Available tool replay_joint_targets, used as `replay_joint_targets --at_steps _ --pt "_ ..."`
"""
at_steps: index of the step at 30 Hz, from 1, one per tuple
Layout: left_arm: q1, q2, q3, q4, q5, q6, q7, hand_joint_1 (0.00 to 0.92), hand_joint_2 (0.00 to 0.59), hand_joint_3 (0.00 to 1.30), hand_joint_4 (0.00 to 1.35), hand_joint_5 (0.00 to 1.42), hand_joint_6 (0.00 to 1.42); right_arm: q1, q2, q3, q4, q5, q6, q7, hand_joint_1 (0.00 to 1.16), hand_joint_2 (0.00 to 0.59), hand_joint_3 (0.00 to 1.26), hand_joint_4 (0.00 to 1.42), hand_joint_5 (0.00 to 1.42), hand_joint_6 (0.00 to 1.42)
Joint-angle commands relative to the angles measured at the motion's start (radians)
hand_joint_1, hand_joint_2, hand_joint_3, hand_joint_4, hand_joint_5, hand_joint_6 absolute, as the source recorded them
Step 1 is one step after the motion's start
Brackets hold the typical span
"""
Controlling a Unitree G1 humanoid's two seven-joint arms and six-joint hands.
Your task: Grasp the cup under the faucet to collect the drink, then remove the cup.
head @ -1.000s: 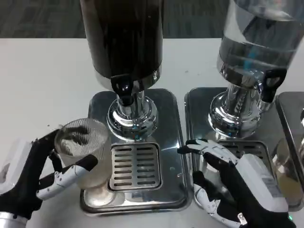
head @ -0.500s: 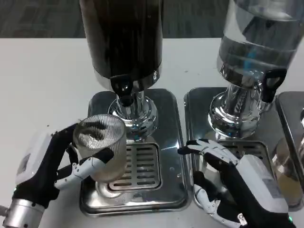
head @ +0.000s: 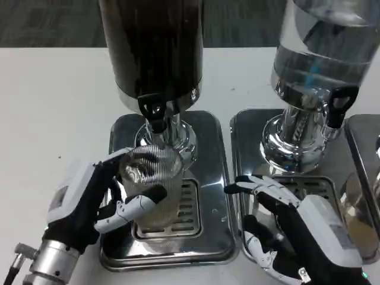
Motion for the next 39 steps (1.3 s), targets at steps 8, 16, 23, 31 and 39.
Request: replay_joint_targets --at_steps 8,16,23,31,39 --pt "-0.02 0.007 -0.014 -0.007 0.013 0.013 0.027 0.0 0.04 0.37 0.47 0.78 0.93 -0.013 0.0 -0.016 0.01 0.023 -0.007 0.009 0.75 0.586 0.33 0.19 0.14 0.32" --pt "-0.012 0.014 -0.012 -0.022 0.006 0.029 0.016 0.0 0.043 0.31 0.41 0.7 0.85 -0.015 -0.001 -0.014 0.015 0.024 -0.006 0.013 0.75 0.586 0.33 0.19 0.14 0.34" --pt "0.001 0.016 -0.01 -0.048 -0.002 0.039 0.009 0.0 0.053 0.3 0.39 0.65 0.79 -0.016 -0.003 -0.014 0.015 0.031 -0.01 0.02 0.74 0.586 0.33 0.19 0.15 0.34" --pt "0.063 0.041 0.032 -0.132 -0.033 0.052 0.006 0.0 0.062 0.3 0.4 0.65 0.84 -0.031 -0.006 -0.013 0.03 0.043 -0.015 0.03 0.74 0.586 0.34 0.2 0.16 0.34" --pt "0.172 0.076 0.103 -0.25 -0.109 0.088 -0.035 0.0 0.073 0.35 0.46 0.72 0.94 -0.053 0.003 0.0 0.057 0.048 -0.024 0.028 0.71 0.586 0.35 0.21 0.17 0.35"
